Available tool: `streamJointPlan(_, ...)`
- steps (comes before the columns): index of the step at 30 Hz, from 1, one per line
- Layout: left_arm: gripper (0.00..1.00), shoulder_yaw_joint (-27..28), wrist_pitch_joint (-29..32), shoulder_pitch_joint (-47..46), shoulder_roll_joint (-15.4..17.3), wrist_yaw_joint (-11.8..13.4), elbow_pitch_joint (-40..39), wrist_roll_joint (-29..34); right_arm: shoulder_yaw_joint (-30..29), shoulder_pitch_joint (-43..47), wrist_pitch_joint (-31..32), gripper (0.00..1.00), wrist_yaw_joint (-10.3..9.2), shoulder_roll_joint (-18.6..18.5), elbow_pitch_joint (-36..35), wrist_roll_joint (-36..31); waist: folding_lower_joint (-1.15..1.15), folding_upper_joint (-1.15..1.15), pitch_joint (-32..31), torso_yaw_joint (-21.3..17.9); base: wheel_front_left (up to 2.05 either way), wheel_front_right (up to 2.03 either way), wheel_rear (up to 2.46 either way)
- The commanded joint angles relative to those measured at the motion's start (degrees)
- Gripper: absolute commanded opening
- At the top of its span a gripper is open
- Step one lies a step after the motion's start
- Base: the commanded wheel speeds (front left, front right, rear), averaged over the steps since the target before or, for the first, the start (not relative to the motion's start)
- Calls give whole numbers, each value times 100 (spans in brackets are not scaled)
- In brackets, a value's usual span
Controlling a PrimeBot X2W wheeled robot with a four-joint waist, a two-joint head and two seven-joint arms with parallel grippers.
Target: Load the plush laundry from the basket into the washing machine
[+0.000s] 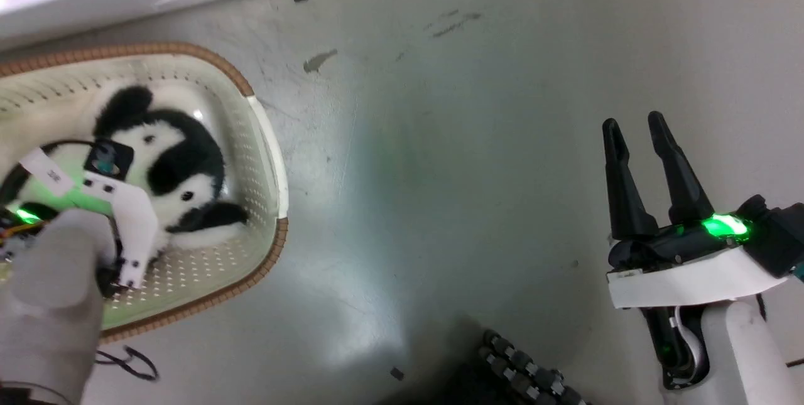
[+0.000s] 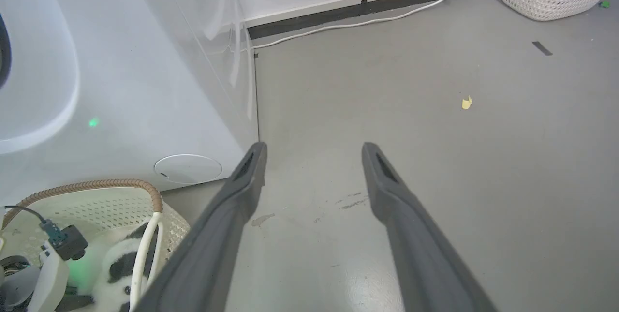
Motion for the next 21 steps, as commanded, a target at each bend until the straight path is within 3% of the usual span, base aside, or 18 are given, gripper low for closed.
streamJointPlan(1, 0, -25, -135, 248, -173, 16, 151, -77, -127, -53, -25, 100, -5, -5, 44, -170, 0, 0, -389, 233, 0, 0, 0)
streamJointPlan(11, 0, -136, -1037, 551, -808, 0, 160, -231, -546, 348, -25, 100, -5, -5, -5, -824, 0, 0, -1567, 1018, 0, 0, 0)
streamJointPlan(21, 0, -305, -2336, 1063, -1343, -22, 140, -313, -804, 743, -25, 100, -5, -5, -92, -1262, 0, 0, -2746, 1685, 0, 0, 0)
